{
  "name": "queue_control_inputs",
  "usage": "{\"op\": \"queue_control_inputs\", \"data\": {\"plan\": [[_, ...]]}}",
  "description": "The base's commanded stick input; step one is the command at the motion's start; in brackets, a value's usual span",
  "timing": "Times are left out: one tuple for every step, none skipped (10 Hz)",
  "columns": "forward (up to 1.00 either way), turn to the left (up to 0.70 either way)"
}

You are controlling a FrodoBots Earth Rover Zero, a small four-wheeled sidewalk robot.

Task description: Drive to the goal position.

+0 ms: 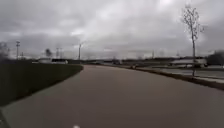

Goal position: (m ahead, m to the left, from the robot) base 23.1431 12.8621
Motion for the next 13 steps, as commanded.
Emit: {"op": "queue_control_inputs", "data": {"plan": [[1.00, 0.28], [1.00, 0.29], [1.00, 0.00], [1.00, 0.00], [1.00, 0.00], [1.00, 0.00], [1.00, 0.00], [1.00, 0.15], [1.00, 0.40], [1.00, 0.40], [1.00, 0.40], [1.00, 0.40], [1.00, 0.19]]}}
